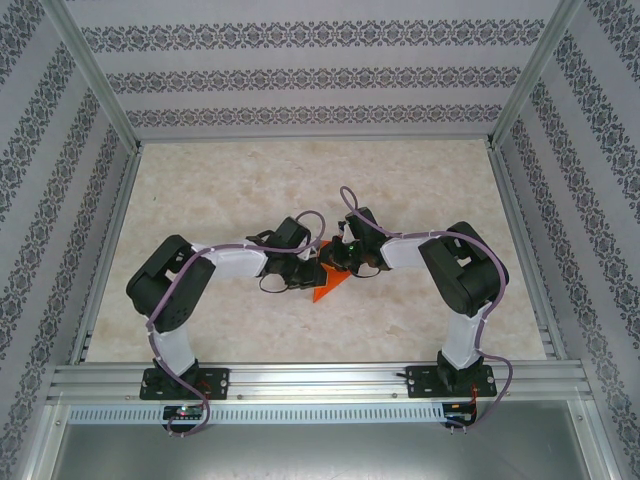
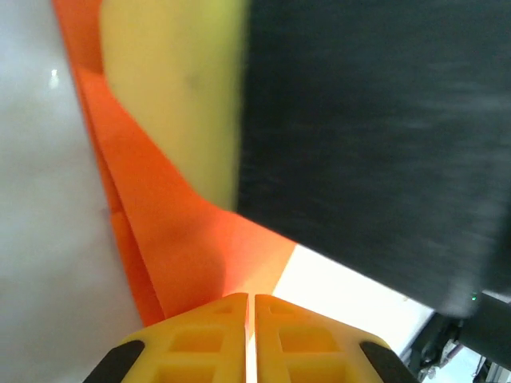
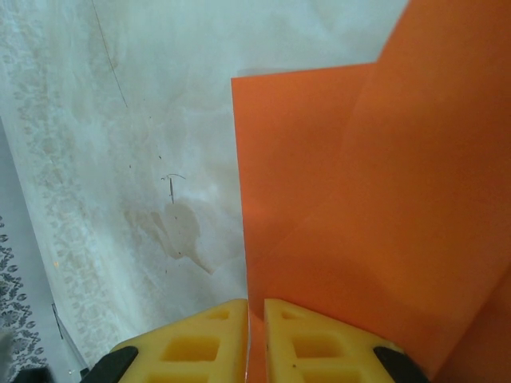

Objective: Fold a paper plane with a square sheet of paper (pick it up from the middle)
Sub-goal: Fourth fold the wing at the center of the table.

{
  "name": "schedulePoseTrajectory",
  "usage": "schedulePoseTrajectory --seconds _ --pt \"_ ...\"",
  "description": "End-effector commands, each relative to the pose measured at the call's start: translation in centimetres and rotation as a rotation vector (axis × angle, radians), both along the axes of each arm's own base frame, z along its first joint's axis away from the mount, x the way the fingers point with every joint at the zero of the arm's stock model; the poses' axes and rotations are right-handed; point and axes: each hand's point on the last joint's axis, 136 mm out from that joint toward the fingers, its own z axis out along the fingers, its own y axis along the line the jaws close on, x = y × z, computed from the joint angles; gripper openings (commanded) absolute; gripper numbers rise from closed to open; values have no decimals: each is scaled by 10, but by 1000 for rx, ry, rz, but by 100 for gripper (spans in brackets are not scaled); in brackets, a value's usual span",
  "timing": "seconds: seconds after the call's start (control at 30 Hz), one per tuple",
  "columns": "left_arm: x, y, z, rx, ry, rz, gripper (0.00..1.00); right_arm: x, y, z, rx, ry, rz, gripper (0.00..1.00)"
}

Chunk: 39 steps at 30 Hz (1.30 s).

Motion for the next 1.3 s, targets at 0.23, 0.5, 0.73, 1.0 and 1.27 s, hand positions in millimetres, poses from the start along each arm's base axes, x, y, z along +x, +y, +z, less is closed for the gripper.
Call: schedulePoseTrajectory --seconds 0.23,0.5,0.73,1.0,1.27 --pt "-19 29 -53 208 44 15 2 -7 -24 -32 -134 54 -59 15" --pt "-35 49 -72 265 76 37 0 8 -20 29 -49 -71 -47 12" --pt "-30 43 -68 245 68 27 0 -13 -7 23 -41 -50 12 5" --pt "-33 43 -68 251 73 12 0 -20 -9 -16 -104 8 16 4" --pt "-47 64 -81 340 109 2 0 11 -35 -16 -156 -31 -79 6"
